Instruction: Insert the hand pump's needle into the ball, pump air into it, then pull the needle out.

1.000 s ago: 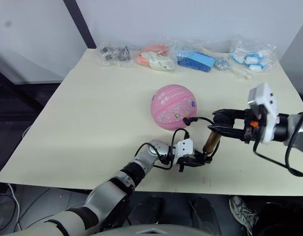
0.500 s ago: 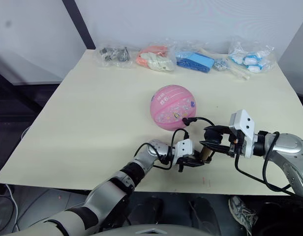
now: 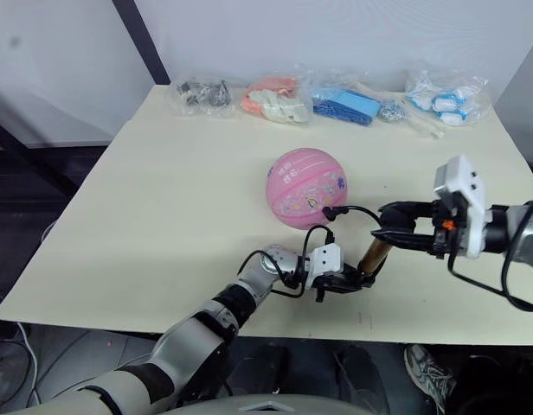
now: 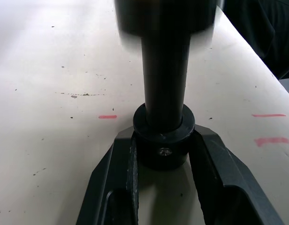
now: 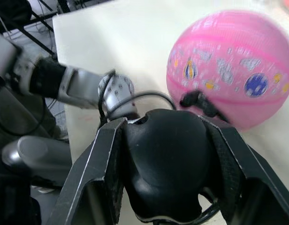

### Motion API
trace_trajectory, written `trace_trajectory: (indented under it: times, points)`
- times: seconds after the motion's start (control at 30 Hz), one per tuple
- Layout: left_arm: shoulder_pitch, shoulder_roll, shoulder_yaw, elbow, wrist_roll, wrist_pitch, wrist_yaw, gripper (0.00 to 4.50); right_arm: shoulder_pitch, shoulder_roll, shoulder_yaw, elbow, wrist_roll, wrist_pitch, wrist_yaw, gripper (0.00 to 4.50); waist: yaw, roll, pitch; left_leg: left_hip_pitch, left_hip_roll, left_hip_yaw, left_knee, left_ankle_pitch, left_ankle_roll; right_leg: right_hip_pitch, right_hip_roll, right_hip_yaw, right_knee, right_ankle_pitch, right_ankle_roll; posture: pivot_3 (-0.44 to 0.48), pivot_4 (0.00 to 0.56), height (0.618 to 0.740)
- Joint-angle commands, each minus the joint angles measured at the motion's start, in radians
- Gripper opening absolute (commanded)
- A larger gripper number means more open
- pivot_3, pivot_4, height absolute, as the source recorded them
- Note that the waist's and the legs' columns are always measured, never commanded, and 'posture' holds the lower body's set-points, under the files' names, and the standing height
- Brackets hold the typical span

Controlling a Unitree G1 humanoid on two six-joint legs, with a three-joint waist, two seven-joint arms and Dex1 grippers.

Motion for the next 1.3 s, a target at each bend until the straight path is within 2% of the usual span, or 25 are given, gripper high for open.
trace_trajectory:
  times: [0.03,0.37,0.67,0.93,1.03,1.3]
  points:
    - [0.024,0.030,-0.015,0.067,0.047,0.031,0.007,1.06,-0.068,-0.056,-0.120,0.004,0.061,0.045,-0.008,1.95,0.001,0.000,0.000,0.000,0.000,0.000,0.000,0.000,0.000,0.000,0.000,0.000,0.000,0.000,0.000,0.000,0.150,0.736]
    - [0.023,0.030,-0.016,0.072,0.049,0.028,0.004,1.06,-0.206,-0.130,-0.195,0.074,0.168,0.143,-0.022,1.95,0.001,0.003,0.002,-0.002,0.000,0.000,0.000,0.000,0.000,-0.002,0.000,0.000,0.000,0.000,0.000,0.000,0.150,0.736]
    - [0.025,0.033,-0.018,0.070,0.051,0.025,0.002,1.06,-0.293,-0.106,-0.191,0.099,0.233,0.182,-0.074,1.95,0.001,0.003,0.003,-0.003,0.000,0.001,0.000,0.000,0.000,-0.003,0.000,0.001,0.000,0.000,0.000,0.000,0.150,0.736]
    - [0.024,0.036,-0.019,0.068,0.050,0.026,-0.002,1.06,-0.191,-0.031,-0.142,0.029,0.200,0.176,-0.083,1.95,0.000,0.003,0.003,-0.004,0.000,0.001,0.000,0.000,0.000,-0.004,0.000,0.001,0.000,0.000,0.000,0.000,0.150,0.736]
    - [0.023,0.039,-0.019,0.067,0.050,0.027,-0.003,1.06,-0.116,-0.028,-0.102,-0.002,0.140,0.143,-0.052,1.95,0.000,0.003,0.003,-0.003,0.000,0.001,0.000,0.000,0.000,-0.004,0.000,0.001,0.000,0.000,0.000,0.000,0.150,0.736]
    - [0.026,0.046,-0.019,0.061,0.049,0.030,-0.005,1.06,-0.047,0.011,0.007,-0.030,0.059,0.070,-0.033,1.95,-0.003,0.002,0.002,0.000,0.001,0.001,0.000,0.000,0.000,-0.002,0.001,0.001,0.000,0.000,0.000,0.000,0.150,0.736]
